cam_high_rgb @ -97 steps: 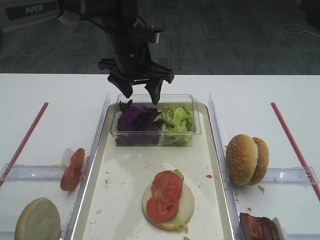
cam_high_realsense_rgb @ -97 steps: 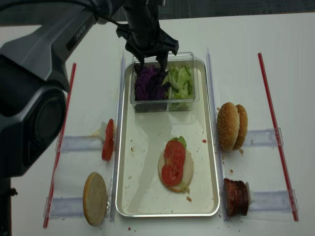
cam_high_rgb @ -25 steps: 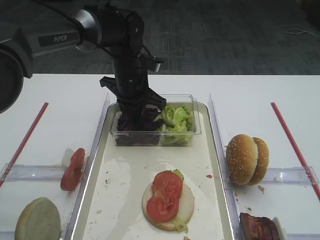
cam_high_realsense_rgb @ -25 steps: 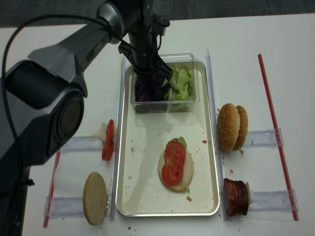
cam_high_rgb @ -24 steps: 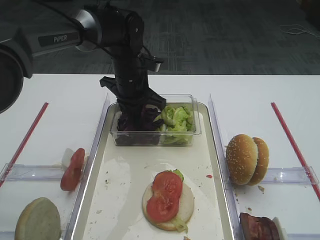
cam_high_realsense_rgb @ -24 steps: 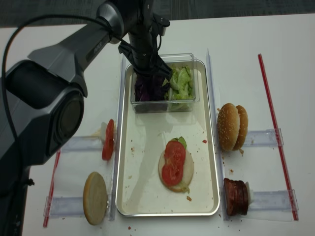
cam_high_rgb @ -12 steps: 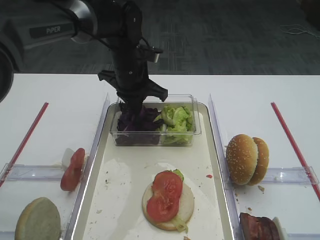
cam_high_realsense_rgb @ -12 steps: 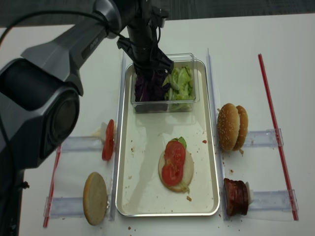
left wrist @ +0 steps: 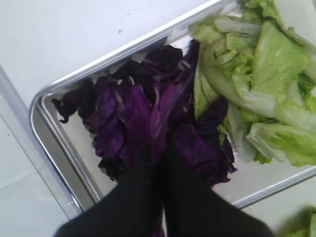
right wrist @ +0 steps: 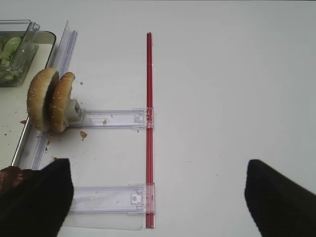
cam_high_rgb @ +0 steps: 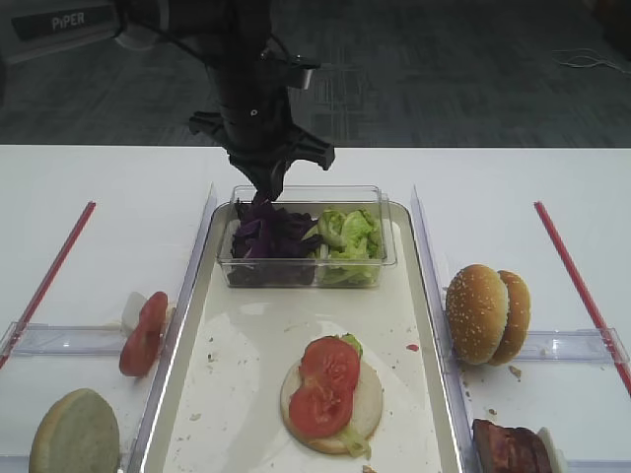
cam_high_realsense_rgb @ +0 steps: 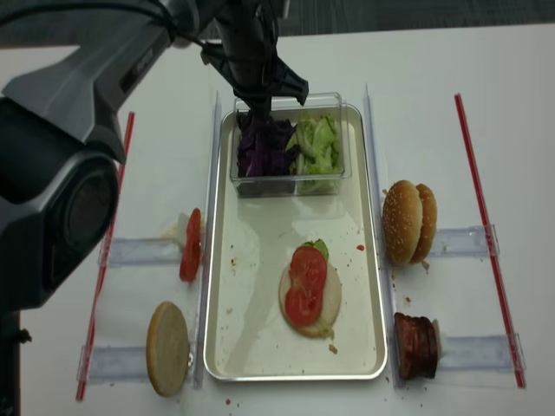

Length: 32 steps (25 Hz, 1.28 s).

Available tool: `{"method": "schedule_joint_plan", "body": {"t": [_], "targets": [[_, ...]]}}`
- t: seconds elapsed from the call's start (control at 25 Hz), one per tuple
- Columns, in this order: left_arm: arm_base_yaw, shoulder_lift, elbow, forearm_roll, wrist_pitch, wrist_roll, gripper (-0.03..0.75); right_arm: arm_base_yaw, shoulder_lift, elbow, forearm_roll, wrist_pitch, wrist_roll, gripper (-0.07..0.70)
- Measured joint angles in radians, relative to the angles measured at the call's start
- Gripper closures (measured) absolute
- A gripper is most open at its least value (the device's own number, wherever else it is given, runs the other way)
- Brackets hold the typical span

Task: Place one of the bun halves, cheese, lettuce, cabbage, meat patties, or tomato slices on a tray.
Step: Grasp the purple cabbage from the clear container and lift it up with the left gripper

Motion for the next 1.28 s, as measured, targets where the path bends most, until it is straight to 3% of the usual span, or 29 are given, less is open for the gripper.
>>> {"method": "schedule_joint_plan", "body": {"t": [1.28], "targets": [[0.000, -0.070, 0.020, -0.024, 0.002, 0.000, 0.716, 0.000, 0.000, 0.000, 0.000, 0.000, -0.003, -0.061]]}}
